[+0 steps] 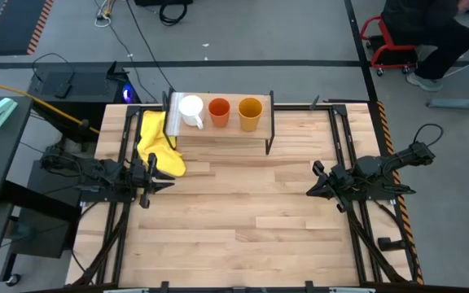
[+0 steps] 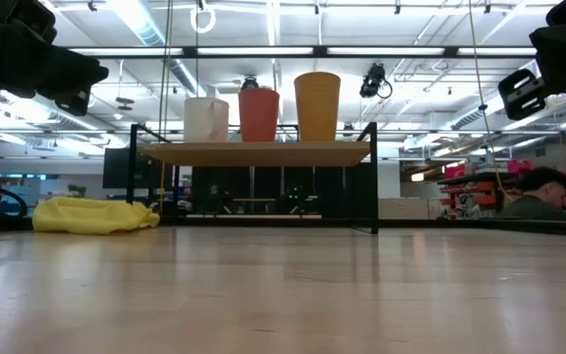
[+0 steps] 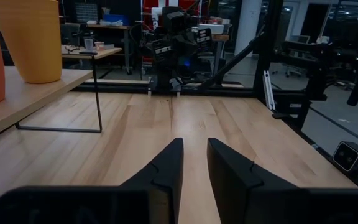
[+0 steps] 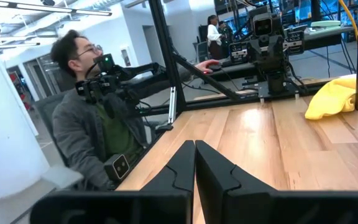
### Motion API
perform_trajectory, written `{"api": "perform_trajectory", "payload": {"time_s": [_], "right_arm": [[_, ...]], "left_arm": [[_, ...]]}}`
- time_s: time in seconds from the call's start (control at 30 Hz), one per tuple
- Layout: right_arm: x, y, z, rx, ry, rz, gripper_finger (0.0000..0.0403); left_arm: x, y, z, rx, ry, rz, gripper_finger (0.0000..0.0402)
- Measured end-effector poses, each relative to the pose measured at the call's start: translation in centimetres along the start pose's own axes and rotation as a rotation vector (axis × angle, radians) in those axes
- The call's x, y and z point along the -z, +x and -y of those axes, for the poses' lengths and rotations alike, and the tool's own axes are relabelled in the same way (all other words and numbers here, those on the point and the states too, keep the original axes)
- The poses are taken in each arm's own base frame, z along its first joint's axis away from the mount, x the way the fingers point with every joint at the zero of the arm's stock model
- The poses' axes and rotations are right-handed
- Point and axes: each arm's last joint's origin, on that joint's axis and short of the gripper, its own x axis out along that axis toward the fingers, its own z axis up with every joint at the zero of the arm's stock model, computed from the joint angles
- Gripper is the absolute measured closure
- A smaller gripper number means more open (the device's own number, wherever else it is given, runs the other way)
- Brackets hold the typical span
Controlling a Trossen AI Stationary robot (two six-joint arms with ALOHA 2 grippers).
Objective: Stack small to large cups/mugs on shelf
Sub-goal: Return to home position
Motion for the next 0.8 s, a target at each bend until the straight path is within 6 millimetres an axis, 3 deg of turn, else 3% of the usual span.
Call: {"api": "perform_trajectory", "payload": {"time_s": [0.8], "right_arm": [[0.00, 0.00, 0.00, 0.000, 0.000, 0.000, 0.0385]], "left_arm": [[-0.02, 0.00, 0.00, 0.000, 0.000, 0.001, 0.0315]]}}
